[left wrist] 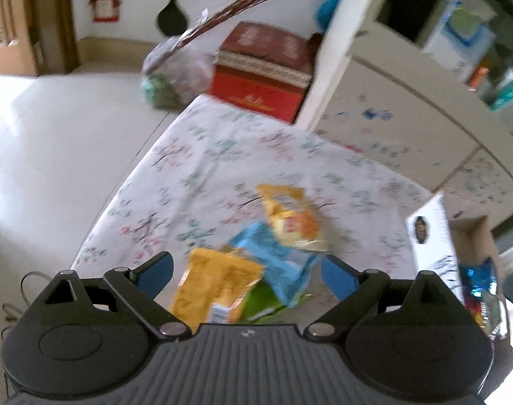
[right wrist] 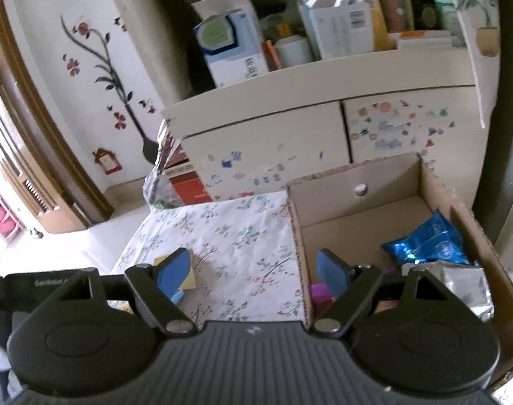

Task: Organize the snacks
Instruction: 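Move both tools back over the remaining snack pile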

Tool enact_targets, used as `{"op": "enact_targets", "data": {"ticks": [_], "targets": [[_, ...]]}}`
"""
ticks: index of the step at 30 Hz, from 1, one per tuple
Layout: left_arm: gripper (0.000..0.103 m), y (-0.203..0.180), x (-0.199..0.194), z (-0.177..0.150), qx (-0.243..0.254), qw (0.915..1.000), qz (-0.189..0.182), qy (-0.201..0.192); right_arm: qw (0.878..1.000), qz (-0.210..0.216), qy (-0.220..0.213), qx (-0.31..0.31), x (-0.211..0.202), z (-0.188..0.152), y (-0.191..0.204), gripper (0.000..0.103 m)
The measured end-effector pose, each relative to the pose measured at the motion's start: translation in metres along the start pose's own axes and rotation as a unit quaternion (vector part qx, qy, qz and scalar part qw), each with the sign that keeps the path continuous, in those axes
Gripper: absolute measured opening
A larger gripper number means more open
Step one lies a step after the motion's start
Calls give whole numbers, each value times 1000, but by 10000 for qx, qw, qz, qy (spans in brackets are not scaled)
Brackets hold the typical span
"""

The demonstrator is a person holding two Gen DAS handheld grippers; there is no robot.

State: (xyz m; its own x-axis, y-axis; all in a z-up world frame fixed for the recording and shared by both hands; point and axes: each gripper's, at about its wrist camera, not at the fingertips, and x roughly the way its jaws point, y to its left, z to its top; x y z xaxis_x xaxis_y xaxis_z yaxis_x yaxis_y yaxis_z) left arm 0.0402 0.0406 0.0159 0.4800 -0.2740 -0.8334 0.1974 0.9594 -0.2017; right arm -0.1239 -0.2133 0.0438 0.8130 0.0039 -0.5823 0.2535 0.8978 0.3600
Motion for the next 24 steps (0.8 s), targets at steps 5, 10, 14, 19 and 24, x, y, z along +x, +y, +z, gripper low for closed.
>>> {"op": "enact_targets", "data": {"ticks": [5, 10, 14, 19, 24], "targets": [[97, 11, 21, -6, 119, 9993, 120, 330, 9998, 145, 149, -76, 5, -6, 7, 83], [97, 11, 33, -15, 435, 9976, 114, 529, 9988, 339, 341, -47, 13, -10, 12, 83], [97, 14, 42, -21, 578, 9961, 137, 648, 9976, 445, 522, -32, 23, -14, 15, 83], [97, 17, 51, -26, 749, 9946, 133, 710, 9959, 527, 732, -89, 45, -18, 26, 83], [97, 21, 57, -26, 663, 9949, -57, 758, 9940, 557, 919, -216, 76, -19, 37, 83]]}}
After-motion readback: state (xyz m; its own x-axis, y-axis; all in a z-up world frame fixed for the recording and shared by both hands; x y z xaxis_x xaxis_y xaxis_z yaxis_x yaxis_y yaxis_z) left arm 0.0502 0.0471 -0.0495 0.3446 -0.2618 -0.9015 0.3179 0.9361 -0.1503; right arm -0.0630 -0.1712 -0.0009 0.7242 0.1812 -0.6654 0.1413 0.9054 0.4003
